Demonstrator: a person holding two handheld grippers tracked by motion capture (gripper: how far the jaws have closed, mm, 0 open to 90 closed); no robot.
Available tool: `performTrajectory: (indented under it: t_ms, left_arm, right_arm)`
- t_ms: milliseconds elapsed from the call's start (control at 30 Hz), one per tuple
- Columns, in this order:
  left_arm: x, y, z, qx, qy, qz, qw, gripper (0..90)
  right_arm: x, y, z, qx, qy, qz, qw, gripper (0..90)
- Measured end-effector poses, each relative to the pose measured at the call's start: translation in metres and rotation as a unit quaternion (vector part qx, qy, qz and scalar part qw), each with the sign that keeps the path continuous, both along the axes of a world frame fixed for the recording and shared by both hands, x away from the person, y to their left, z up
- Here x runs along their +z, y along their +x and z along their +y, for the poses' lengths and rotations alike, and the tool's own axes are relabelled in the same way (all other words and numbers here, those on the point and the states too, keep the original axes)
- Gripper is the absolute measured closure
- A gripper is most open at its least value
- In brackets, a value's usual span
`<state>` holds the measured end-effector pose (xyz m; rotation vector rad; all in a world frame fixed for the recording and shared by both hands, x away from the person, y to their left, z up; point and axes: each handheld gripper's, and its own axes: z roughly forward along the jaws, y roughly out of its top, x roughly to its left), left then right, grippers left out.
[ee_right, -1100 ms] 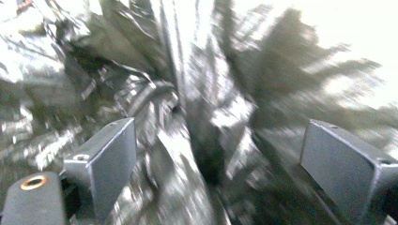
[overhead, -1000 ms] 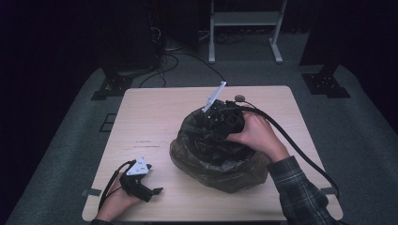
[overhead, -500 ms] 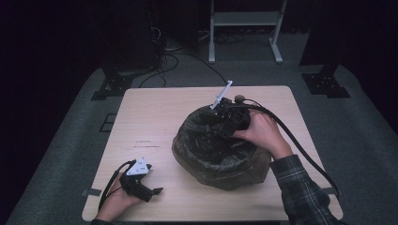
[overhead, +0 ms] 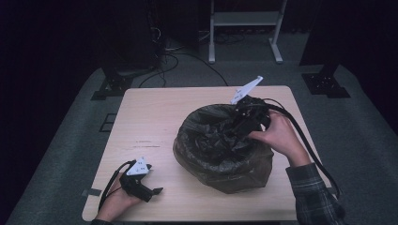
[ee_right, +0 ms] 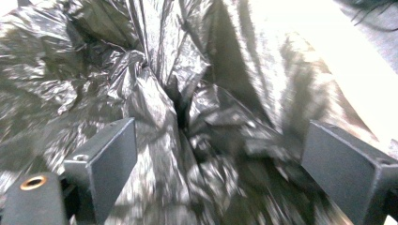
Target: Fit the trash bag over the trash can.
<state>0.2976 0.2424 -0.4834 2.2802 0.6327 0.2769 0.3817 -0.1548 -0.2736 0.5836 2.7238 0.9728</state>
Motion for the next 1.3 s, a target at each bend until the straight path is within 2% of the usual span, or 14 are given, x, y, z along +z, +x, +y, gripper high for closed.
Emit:
performTrajectory:
  t_ms: [100, 300, 567, 767, 967, 1100, 1300]
  left_arm:
    - [0.000, 0.000, 0.000, 0.000, 0.000, 0.000, 1.0000, 0.0]
    - [0.000, 0.000, 0.000, 0.000, 0.000, 0.000, 1.0000, 0.0]
    - [0.000, 0.000, 0.000, 0.001, 0.000, 0.000, 1.0000, 0.0]
    - [0.000, 0.000, 0.000, 0.001, -0.001, 0.000, 1.0000, 0.0]
    - [0.000, 0.000, 0.000, 0.001, 0.000, 0.000, 1.0000, 0.0]
    - [0.000, 0.000, 0.000, 0.001, 0.000, 0.000, 1.0000, 0.0]
    - [0.000, 0.000, 0.000, 0.002, -0.001, 0.000, 1.0000, 0.0]
  right_arm:
    - [0.009, -0.008, -0.019, -0.007, 0.031, -0.010, 0.9995, 10.0]
    - [0.016, -0.020, -0.051, -0.027, 0.057, -0.024, 0.9977, 10.0]
    - [0.004, -0.041, -0.097, -0.054, 0.091, -0.028, 0.9940, 10.1]
    - [-0.016, -0.058, -0.133, -0.086, 0.105, -0.031, 0.9903, 10.1]
    - [-0.041, -0.075, -0.154, -0.104, 0.106, -0.040, 0.9881, 10.1]
    - [-0.066, -0.083, -0.164, -0.116, 0.105, -0.037, 0.9869, 10.1]
    - [-0.113, -0.086, -0.172, -0.138, 0.085, -0.011, 0.9867, 10.1]
